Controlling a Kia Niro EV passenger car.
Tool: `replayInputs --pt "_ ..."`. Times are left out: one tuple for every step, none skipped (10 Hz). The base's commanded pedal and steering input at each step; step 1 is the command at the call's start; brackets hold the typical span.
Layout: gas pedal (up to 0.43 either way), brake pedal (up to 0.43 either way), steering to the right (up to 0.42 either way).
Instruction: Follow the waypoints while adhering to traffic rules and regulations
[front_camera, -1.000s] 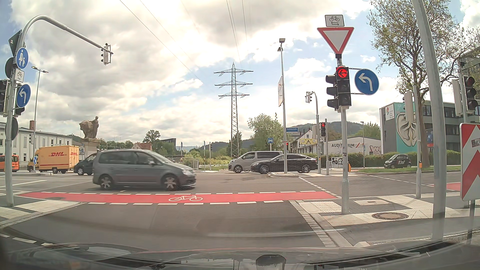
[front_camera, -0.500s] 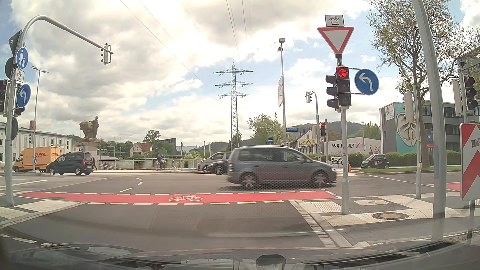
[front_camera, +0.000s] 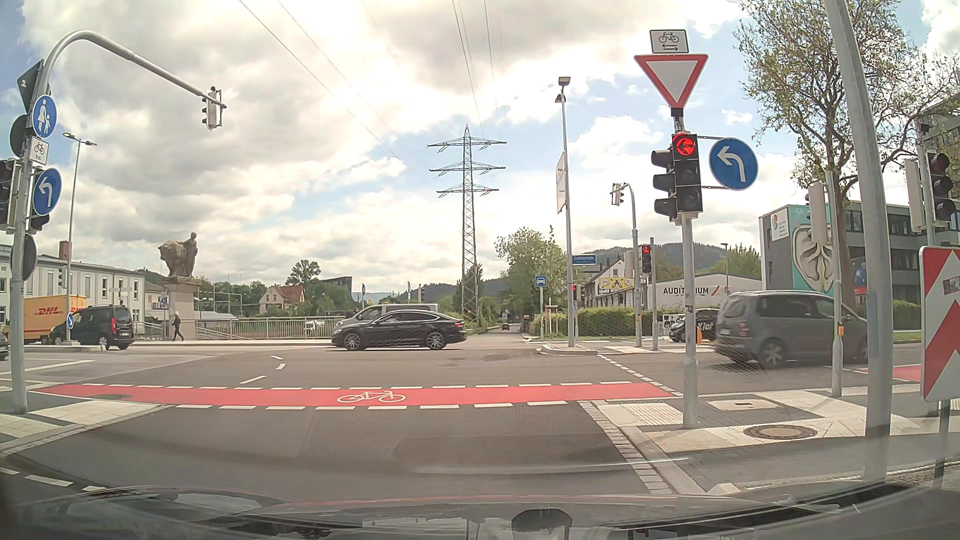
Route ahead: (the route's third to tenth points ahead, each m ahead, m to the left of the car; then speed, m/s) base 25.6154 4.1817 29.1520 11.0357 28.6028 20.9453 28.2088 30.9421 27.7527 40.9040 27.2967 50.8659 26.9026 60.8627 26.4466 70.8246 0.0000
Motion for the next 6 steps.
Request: replayInputs --pt "0.0 0.244 -0.004" --pt "0.0 0.25 -0.004" --pt "0.0 0.25 -0.004" --pt "0.0 0.25 -0.004" --pt "0.0 0.25 -0.004" --pt "0.0 0.25 -0.004"
